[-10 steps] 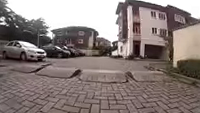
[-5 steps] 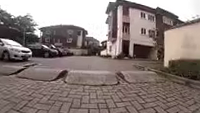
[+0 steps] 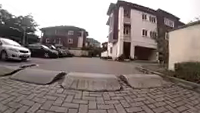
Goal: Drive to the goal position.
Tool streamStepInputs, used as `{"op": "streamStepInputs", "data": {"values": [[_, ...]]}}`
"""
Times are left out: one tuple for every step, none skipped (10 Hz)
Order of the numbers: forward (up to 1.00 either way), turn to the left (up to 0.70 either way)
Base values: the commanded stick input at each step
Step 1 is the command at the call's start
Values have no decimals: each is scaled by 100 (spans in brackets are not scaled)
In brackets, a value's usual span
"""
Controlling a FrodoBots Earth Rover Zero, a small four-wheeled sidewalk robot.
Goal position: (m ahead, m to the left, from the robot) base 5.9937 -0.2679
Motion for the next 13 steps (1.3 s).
{"op": "streamStepInputs", "data": {"values": [[50, 0], [50, 50], [50, 50], [50, 0], [50, 0], [50, 0], [50, 0], [50, 0], [50, 0], [50, 0], [50, 0], [50, 0], [50, 0]]}}
